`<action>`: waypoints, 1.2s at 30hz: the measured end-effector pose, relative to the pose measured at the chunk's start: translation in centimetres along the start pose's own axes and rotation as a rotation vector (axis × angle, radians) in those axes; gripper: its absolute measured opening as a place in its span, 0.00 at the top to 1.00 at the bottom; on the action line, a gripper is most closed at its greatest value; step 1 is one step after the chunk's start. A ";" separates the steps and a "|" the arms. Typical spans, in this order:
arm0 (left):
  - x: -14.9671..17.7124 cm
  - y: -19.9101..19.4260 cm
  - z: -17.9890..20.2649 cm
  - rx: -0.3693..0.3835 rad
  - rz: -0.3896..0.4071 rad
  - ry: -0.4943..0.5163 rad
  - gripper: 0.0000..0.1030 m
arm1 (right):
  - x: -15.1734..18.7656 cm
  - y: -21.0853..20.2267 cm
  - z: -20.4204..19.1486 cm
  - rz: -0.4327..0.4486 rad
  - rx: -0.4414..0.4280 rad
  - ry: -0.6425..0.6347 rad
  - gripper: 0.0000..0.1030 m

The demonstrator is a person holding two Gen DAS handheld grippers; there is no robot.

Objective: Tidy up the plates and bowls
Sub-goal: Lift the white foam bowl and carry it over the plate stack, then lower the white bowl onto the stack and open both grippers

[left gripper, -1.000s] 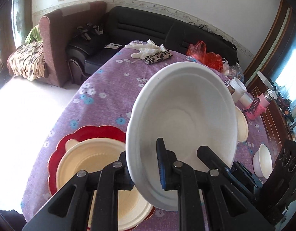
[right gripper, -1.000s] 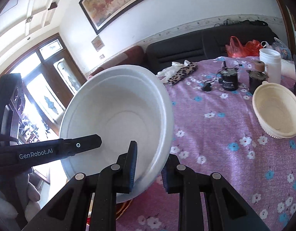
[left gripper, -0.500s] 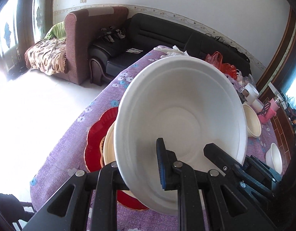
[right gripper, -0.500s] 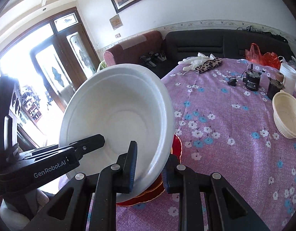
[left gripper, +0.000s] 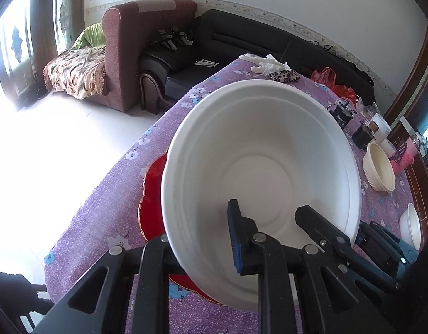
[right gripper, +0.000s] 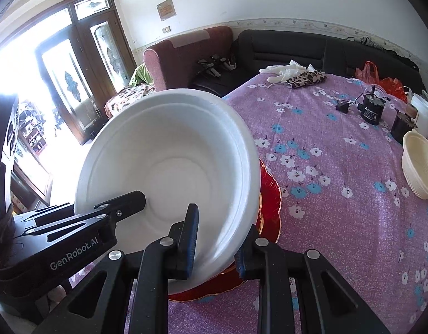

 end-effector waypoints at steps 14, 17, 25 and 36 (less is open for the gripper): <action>0.1 -3.7 -1.3 -0.095 0.106 -0.014 0.31 | 0.0 0.5 0.3 -0.020 0.003 0.013 0.76; 0.0 -4.4 -2.2 -0.074 0.119 -0.044 0.31 | 0.0 0.8 0.5 -0.029 -0.019 0.033 0.72; 0.4 -6.1 -2.6 -0.045 0.197 -0.075 0.30 | -0.4 -1.1 0.0 0.028 -0.086 0.058 0.41; 1.0 -10.9 -0.6 -0.141 0.404 -0.049 0.14 | -0.2 -7.5 2.4 0.213 -0.050 0.088 0.36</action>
Point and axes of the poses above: each gripper's, at about its wrist camera, not at the fingertips, and y roughly the way its jaws point, z to its right, x to its underside, the point moved 9 cm from there along y, roughly the way its jaws point, and after that the axes turned 13 degrees about -z, right-handed, at the moved point
